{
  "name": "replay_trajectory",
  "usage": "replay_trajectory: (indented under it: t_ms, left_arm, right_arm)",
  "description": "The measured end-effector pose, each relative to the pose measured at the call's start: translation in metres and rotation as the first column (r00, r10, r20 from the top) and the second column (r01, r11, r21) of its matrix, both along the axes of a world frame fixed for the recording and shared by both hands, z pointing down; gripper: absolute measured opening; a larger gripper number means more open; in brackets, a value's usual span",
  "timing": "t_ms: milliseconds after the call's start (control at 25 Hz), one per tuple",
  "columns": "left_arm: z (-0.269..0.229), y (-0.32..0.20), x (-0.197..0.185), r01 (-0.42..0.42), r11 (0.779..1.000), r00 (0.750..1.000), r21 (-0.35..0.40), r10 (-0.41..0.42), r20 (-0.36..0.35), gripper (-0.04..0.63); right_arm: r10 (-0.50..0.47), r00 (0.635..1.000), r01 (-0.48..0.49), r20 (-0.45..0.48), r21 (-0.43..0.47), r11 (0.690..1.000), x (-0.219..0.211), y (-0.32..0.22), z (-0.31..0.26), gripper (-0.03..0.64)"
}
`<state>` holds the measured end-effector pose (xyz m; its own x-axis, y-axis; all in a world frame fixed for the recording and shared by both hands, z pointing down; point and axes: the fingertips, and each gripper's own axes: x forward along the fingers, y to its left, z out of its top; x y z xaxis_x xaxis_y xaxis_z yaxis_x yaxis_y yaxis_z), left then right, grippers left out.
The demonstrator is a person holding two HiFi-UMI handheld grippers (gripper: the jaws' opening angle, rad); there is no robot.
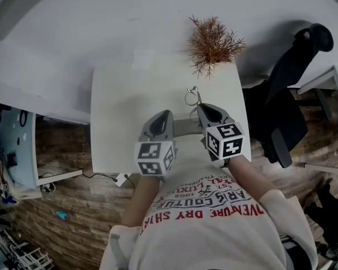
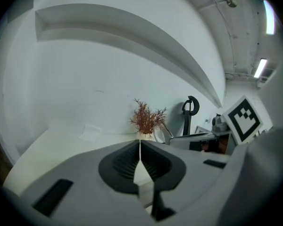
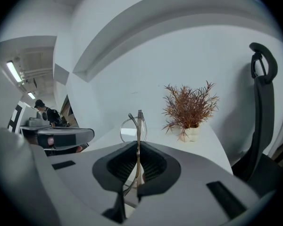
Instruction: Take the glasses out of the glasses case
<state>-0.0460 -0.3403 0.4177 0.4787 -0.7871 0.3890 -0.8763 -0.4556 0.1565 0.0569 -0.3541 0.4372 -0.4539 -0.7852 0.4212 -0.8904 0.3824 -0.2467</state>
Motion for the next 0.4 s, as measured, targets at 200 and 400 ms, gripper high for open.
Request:
replay_trajectory:
  t_ms: [200, 400]
  left_arm:
    - [0.0009, 0.0015, 0.0007, 0.000, 1.000, 1.000, -0.003, 0.000, 0.000, 0.009]
    - [-0.0002, 0.0023, -0.0026, 0.009, 1.000, 1.000, -0.002, -0.009, -0.004, 0.009]
  right_arm:
    - [0.001, 1.000, -0.001, 0.003, 0.000, 1.000, 0.0015, 0.0018, -0.0004, 0.025]
    - [0.019, 1.000, -0.019, 0.001, 0.006, 1.000, 0.0060, 0.0043, -0.0010, 0.025]
